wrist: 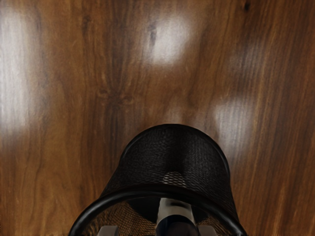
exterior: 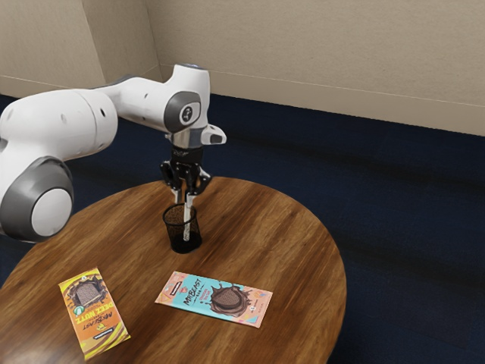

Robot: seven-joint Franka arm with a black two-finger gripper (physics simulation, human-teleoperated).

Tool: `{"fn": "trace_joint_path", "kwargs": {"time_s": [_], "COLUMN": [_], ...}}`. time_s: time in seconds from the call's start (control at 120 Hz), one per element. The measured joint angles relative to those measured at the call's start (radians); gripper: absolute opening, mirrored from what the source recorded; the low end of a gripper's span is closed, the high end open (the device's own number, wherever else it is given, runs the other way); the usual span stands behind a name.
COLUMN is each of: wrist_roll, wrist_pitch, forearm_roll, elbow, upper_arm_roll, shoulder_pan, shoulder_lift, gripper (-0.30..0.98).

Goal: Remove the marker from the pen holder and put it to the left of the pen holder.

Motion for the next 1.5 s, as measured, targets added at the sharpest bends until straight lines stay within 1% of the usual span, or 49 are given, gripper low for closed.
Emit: {"fn": "trace_joint_path", "kwargs": {"time_s": [0.117,0.233,0.317,0.45,0.517,0.617,0.7,0.792,0.85,0.925,1.092,1.267,1.417,1.467,1.5], "wrist_roll": [0.002,0.002,0.003,0.004,0.006,0.005,0.001,-0.003,-0.008,-0.014,-0.03,-0.044,-0.056,-0.059,-0.06], "wrist_pitch": [-0.004,-0.011,-0.039,-0.151,-0.223,-0.335,-0.413,-0.477,-0.514,-0.552,-0.608,-0.646,-0.653,-0.648,-0.646], "forearm_roll": [0.001,0.005,0.007,0.003,-0.008,-0.02,-0.024,-0.028,-0.031,-0.049,-0.073,-0.078,-0.088,-0.093,-0.107], "elbow": [0.001,0.001,0.002,0.077,0.109,0.114,0.11,0.109,0.119,0.151,0.262,0.302,0.302,0.301,0.296], "upper_arm_roll": [0.001,0.001,0.001,0.033,0.055,0.093,0.132,0.17,0.177,0.166,0.097,0.077,0.05,0.046,0.053], "shoulder_pan": [0.0,-0.001,-0.001,-0.001,0.0,0.0,0.0,0.001,0.015,0.061,0.148,0.19,0.215,0.217,0.222], "shoulder_lift": [-0.008,-0.036,-0.1,-0.182,-0.196,-0.196,-0.167,-0.098,-0.043,0.043,0.14,0.182,0.191,0.191,0.188], "gripper": [0.02,-0.03,-0.05,-0.08,-0.08,-0.09,-0.09,-0.09,-0.09,-0.1,-0.1,-0.1,0.24,0.33,0.39]}}
